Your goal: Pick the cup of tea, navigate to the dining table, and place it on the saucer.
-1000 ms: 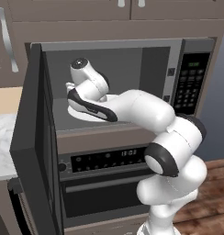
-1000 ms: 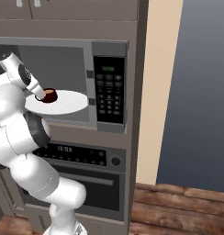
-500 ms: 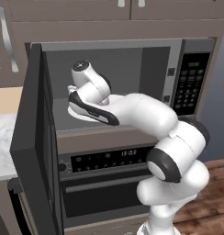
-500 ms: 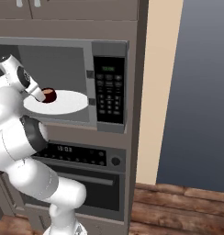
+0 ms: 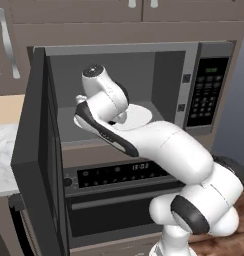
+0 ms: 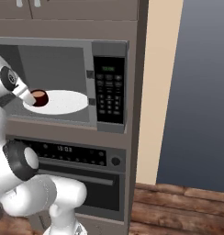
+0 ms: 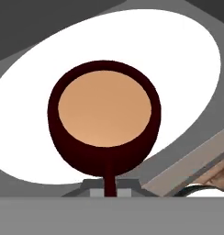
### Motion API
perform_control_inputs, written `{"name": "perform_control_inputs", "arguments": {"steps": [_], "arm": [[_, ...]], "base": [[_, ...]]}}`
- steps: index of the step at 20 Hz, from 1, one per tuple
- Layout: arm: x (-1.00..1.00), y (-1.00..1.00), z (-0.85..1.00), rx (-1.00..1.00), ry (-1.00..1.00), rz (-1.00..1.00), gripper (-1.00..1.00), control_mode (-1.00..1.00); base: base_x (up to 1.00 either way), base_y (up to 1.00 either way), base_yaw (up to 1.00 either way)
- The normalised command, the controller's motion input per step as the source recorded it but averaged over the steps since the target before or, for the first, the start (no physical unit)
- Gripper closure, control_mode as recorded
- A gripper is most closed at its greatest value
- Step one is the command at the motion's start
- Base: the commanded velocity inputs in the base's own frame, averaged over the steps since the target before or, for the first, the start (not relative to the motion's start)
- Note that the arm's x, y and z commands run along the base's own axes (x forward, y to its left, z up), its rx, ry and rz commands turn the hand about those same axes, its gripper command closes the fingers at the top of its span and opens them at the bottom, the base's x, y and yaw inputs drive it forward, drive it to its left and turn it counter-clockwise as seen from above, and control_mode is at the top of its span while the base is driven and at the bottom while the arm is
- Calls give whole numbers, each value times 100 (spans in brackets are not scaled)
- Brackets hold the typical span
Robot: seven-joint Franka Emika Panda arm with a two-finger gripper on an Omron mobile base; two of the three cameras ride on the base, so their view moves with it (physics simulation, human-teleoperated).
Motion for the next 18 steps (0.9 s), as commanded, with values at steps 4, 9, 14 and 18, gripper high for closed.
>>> {"name": "perform_control_inputs", "arguments": {"steps": [4,9,14,18], "arm": [[-100,-28,34,4,-5,6,100,-100],[-100,-61,59,3,-5,16,100,-100],[-100,-80,55,1,-6,38,100,-100],[-100,-77,46,0,-11,51,100,-100]], "base": [[0,0,0],[0,0,0],[0,0,0],[0,0,0]]}}
